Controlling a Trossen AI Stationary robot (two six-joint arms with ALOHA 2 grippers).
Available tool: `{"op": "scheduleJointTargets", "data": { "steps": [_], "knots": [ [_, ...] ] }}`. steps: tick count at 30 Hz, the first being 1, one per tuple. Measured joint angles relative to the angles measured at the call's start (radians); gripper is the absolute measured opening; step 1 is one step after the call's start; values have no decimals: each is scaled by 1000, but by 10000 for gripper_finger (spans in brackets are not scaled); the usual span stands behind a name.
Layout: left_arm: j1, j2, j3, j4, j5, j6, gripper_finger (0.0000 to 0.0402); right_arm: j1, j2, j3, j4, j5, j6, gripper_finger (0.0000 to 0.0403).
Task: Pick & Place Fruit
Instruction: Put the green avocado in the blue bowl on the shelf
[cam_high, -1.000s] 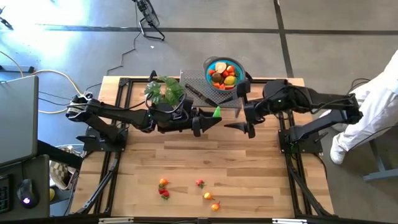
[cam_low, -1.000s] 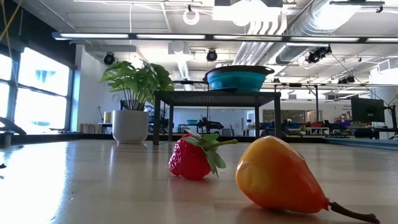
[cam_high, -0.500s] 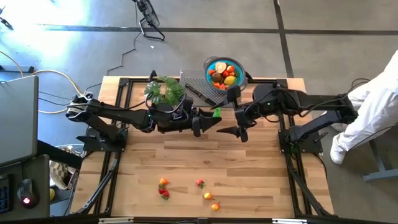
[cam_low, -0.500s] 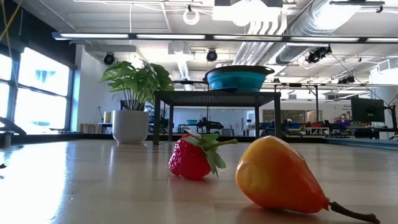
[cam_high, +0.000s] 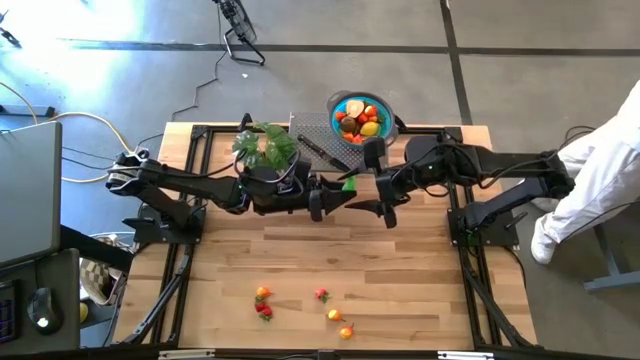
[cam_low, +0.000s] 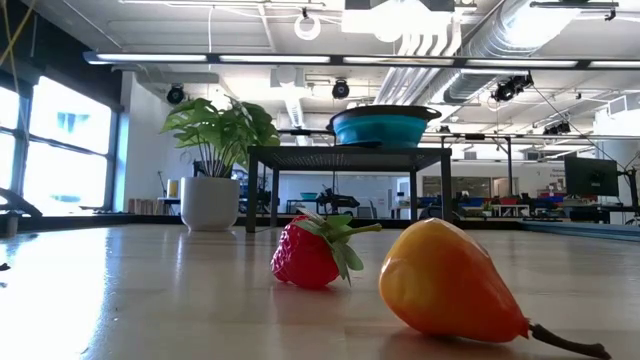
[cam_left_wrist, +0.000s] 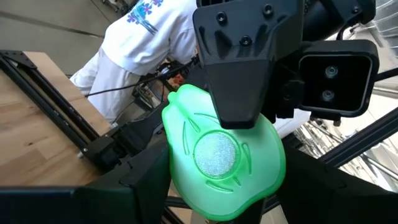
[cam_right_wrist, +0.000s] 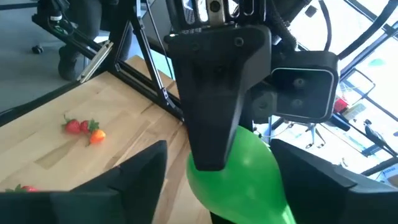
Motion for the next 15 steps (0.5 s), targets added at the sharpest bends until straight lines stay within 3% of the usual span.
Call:
{"op": "scheduleJointTargets", "data": {
  "steps": [15],
  "knots": [
    [0,1,0,-7,13,2,235,0,0,0,-3,-3,0,148]
  ]
}}
